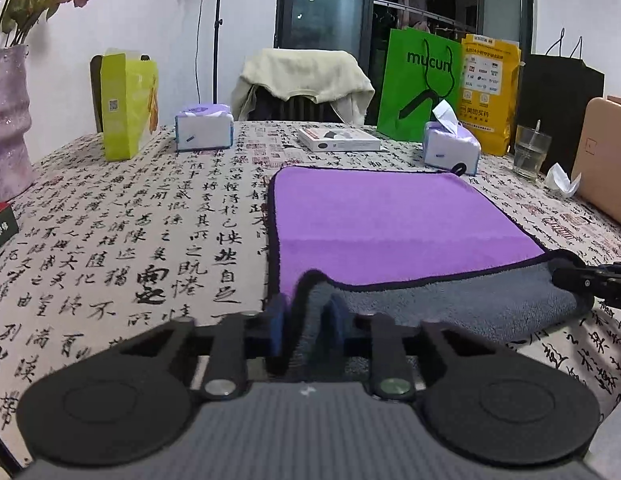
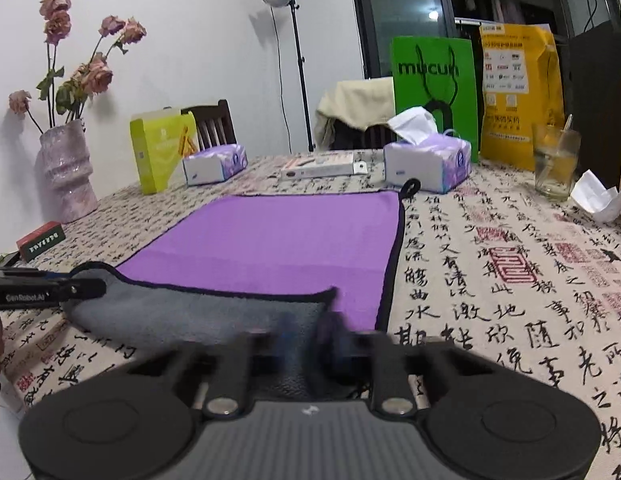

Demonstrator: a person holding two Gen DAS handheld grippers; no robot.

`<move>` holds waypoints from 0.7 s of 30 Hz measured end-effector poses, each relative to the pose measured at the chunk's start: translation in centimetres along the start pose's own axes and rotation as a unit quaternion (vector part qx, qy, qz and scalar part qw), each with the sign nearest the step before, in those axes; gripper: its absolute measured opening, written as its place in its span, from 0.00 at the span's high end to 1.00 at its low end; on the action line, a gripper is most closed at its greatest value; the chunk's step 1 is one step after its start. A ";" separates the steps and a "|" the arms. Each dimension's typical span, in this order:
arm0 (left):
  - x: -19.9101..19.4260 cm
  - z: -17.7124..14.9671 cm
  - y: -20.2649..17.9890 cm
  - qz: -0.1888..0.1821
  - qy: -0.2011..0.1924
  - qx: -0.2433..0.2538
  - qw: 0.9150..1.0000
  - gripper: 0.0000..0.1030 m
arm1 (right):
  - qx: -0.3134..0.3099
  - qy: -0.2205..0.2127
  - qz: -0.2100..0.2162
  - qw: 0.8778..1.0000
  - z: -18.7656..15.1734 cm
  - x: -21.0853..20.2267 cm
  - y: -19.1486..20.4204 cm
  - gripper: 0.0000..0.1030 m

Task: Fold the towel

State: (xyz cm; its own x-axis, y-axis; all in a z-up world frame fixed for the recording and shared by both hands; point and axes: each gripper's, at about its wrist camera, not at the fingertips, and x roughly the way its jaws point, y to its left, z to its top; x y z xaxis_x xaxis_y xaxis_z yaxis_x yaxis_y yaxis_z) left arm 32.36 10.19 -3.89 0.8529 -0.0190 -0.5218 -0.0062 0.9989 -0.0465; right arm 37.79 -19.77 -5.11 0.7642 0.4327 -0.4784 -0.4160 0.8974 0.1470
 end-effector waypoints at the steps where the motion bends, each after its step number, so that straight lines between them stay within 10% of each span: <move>1: -0.1 0.0 0.0 0.000 -0.002 0.003 1.000 0.88 | 0.000 -0.002 -0.002 1.000 0.0 0.0 0.1 0.92; 21: -0.8 2.8 -0.2 -0.006 -0.047 0.029 0.998 0.90 | -0.007 -0.028 -0.026 0.999 1.2 -0.9 0.1 0.96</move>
State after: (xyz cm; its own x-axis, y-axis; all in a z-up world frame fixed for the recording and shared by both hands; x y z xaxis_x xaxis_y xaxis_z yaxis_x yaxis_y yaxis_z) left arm 33.17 10.14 -1.09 0.8979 -0.0295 -0.4392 0.0325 0.9995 -0.0006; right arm 37.66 -19.91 -3.60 0.8110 0.3905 -0.4357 -0.3820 0.9174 0.1113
